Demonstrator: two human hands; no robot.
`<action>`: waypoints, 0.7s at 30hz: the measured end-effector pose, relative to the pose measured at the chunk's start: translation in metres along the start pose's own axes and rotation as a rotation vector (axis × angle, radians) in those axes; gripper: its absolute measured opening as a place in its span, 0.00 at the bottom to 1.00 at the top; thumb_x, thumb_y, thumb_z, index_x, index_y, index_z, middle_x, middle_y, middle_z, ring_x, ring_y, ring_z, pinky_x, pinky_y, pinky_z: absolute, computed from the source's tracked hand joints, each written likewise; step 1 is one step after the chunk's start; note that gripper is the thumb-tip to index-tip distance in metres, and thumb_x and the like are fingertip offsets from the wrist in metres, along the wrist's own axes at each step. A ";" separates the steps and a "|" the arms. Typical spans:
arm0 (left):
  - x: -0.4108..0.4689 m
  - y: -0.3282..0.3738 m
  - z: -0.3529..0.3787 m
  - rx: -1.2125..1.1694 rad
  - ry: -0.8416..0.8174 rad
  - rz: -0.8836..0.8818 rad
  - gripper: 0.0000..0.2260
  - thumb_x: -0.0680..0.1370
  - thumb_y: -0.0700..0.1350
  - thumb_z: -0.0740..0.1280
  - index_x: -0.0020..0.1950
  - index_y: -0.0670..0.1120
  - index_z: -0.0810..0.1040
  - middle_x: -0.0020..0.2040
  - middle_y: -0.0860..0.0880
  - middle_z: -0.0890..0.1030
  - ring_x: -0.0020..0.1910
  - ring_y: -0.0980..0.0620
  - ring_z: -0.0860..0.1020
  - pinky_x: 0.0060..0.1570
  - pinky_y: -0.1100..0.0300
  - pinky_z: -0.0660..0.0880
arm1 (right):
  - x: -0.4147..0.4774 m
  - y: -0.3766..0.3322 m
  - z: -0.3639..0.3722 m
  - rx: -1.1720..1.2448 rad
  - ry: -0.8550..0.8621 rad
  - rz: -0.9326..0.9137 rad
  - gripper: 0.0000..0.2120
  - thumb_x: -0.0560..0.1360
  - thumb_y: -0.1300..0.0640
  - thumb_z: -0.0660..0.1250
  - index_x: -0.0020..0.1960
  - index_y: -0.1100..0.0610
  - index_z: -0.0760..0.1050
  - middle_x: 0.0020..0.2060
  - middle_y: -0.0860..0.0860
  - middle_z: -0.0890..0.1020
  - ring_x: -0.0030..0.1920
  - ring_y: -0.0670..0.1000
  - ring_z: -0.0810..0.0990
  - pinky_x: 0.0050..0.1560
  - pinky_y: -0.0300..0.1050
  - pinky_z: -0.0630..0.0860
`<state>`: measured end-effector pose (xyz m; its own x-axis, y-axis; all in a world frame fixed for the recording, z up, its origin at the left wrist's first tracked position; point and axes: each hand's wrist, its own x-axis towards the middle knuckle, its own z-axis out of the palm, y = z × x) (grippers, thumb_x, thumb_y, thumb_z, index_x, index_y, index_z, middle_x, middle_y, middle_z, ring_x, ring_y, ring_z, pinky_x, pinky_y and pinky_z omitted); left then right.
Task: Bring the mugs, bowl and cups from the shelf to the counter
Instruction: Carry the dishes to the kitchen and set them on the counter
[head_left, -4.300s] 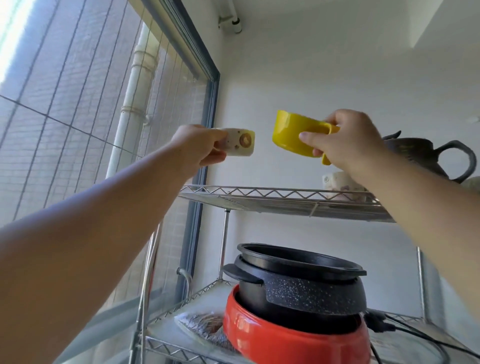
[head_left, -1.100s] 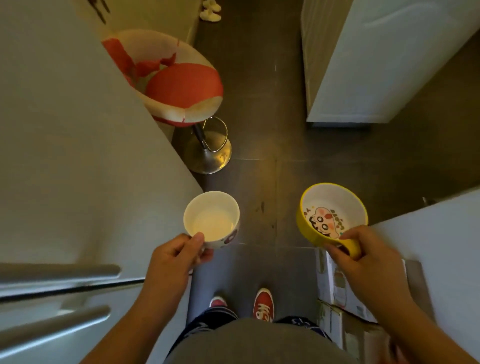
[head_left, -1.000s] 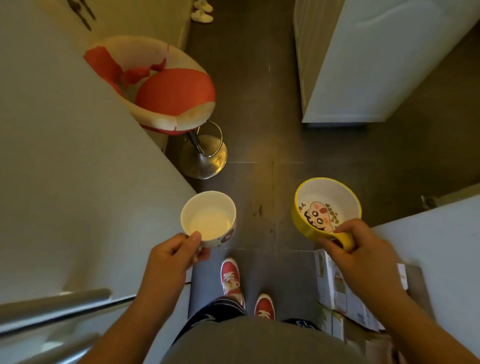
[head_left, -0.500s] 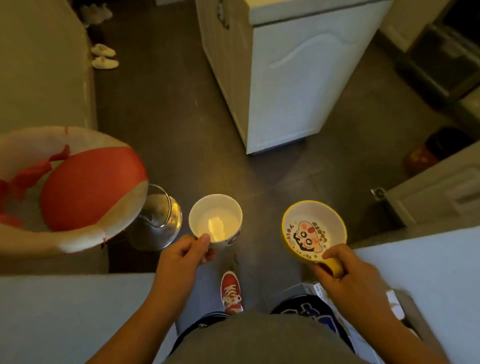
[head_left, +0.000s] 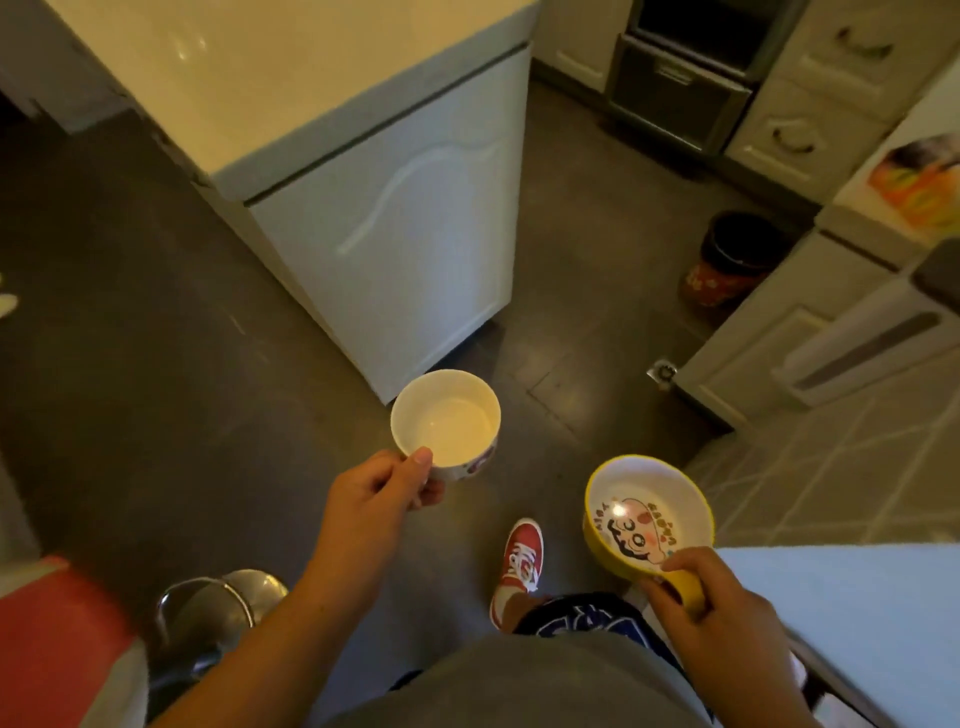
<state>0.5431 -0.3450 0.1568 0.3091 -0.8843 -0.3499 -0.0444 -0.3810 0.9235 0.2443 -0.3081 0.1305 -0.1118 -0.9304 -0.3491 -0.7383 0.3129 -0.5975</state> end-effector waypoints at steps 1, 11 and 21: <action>0.016 0.009 0.005 0.005 -0.007 -0.006 0.20 0.70 0.59 0.68 0.36 0.42 0.82 0.35 0.48 0.84 0.41 0.48 0.86 0.45 0.55 0.80 | 0.018 -0.004 -0.002 0.017 0.000 0.004 0.12 0.69 0.50 0.75 0.42 0.43 0.71 0.34 0.44 0.79 0.34 0.42 0.76 0.32 0.35 0.70; 0.139 0.066 0.018 0.083 0.033 -0.029 0.15 0.80 0.47 0.65 0.41 0.39 0.84 0.38 0.45 0.86 0.41 0.48 0.85 0.43 0.58 0.79 | 0.181 -0.088 -0.022 0.186 0.142 -0.088 0.15 0.69 0.51 0.74 0.43 0.35 0.70 0.36 0.35 0.77 0.38 0.48 0.78 0.35 0.41 0.77; 0.326 0.111 0.030 0.147 -0.045 -0.056 0.16 0.79 0.49 0.65 0.38 0.41 0.84 0.38 0.43 0.85 0.43 0.44 0.83 0.46 0.52 0.79 | 0.342 -0.163 -0.023 0.128 0.191 -0.073 0.17 0.68 0.51 0.76 0.42 0.36 0.69 0.37 0.40 0.78 0.37 0.47 0.78 0.31 0.32 0.70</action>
<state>0.6102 -0.6834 0.1407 0.2728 -0.8703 -0.4102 -0.1681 -0.4629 0.8703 0.3112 -0.6811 0.1248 -0.1939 -0.9669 -0.1660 -0.6598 0.2537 -0.7073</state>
